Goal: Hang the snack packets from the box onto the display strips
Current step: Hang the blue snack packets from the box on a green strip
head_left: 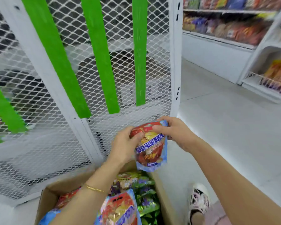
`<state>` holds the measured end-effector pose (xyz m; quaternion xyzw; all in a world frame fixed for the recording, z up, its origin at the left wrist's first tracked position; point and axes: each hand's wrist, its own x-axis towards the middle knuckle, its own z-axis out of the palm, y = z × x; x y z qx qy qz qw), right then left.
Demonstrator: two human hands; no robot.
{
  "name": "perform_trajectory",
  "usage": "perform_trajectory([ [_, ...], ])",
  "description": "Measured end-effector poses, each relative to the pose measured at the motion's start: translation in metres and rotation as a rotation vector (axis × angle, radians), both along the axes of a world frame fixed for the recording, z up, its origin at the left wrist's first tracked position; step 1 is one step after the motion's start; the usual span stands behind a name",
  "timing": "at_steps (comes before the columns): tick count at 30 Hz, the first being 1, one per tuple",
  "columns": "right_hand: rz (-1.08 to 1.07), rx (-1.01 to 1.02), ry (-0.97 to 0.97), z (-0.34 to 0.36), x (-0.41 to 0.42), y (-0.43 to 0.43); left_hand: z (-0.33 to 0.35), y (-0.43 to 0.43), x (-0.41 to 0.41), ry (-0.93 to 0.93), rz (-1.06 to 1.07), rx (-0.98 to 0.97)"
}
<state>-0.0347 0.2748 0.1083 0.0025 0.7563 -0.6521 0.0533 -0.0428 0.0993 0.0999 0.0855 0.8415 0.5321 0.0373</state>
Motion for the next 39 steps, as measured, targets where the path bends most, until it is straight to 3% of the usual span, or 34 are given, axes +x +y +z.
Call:
perform_trajectory([
  [6,-0.187,-0.187,0.002,-0.007,-0.061,0.011,0.022,0.022,-0.073,0.053,-0.017,0.017],
  [14,-0.34,-0.048,-0.026,-0.022,-0.089,0.017,0.022,0.064,-0.13,0.244,0.416,-0.138],
  [17,-0.344,0.019,-0.02,-0.027,-0.092,0.022,0.017,0.084,-0.127,0.286,0.597,-0.089],
  [25,-0.342,0.009,-0.04,-0.029,-0.093,0.041,0.016,0.118,-0.137,0.229,0.796,0.091],
  [29,-0.359,-0.036,-0.043,-0.026,-0.09,0.048,0.016,0.112,-0.138,0.207,0.738,0.071],
  [32,-0.359,-0.104,-0.026,-0.018,-0.089,0.051,0.015,0.102,-0.138,0.247,0.568,0.132],
  [39,-0.318,-0.074,0.091,-0.003,-0.096,0.036,0.031,0.086,-0.126,0.049,0.254,0.211],
])
